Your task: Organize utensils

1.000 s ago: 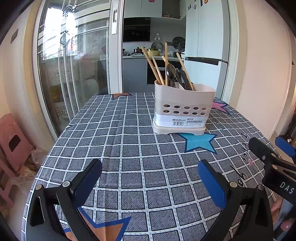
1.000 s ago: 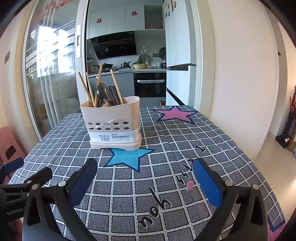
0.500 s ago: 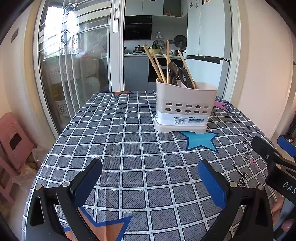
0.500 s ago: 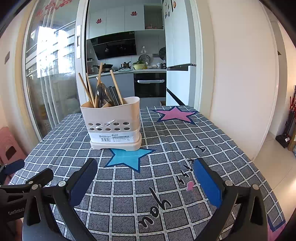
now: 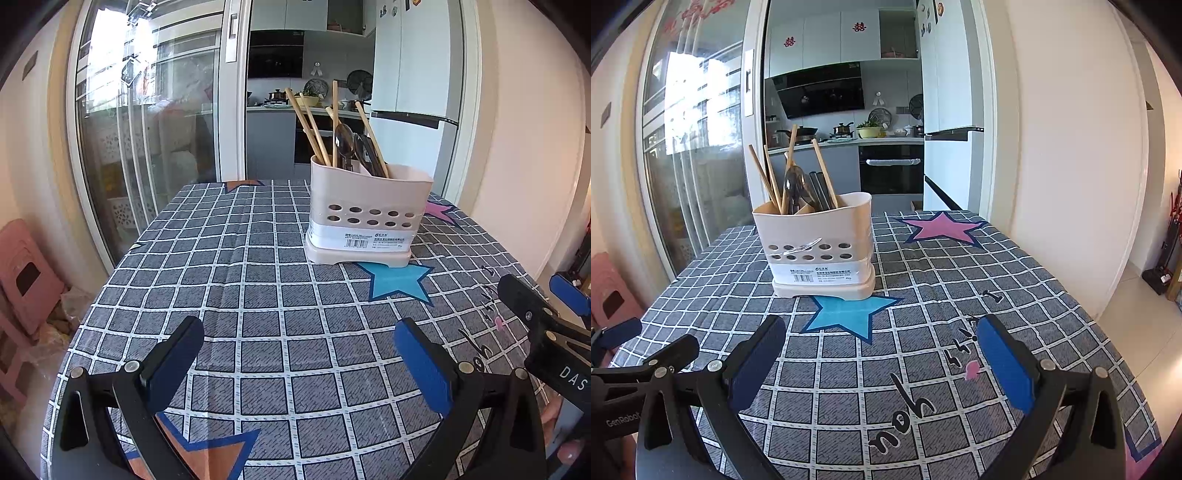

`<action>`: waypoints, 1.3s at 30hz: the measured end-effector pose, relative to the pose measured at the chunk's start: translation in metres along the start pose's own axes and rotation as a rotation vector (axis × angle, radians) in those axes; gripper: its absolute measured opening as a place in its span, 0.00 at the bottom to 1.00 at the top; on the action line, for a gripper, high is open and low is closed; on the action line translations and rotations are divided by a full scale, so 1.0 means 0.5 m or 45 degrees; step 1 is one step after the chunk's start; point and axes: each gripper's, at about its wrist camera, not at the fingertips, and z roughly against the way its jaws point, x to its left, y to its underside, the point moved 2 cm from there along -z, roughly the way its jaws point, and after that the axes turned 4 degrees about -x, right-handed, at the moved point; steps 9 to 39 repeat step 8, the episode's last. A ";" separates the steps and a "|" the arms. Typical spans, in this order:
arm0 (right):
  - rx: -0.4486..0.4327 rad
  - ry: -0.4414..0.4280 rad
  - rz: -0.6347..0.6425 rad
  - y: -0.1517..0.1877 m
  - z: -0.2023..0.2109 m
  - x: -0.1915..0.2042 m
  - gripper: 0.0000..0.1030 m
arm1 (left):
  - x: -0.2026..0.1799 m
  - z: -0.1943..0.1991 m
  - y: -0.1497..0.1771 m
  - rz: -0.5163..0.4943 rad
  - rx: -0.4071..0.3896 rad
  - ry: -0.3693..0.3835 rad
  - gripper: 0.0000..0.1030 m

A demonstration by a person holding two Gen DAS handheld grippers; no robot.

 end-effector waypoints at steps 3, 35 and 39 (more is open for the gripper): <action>0.002 -0.001 -0.002 0.000 0.000 0.000 1.00 | -0.001 0.001 0.000 -0.006 -0.001 0.000 1.00; 0.001 -0.001 -0.001 0.000 0.000 0.000 1.00 | -0.002 0.002 0.000 -0.007 0.000 0.000 1.00; 0.001 -0.001 -0.001 0.000 0.000 0.000 1.00 | -0.002 0.002 0.000 -0.007 0.000 0.000 1.00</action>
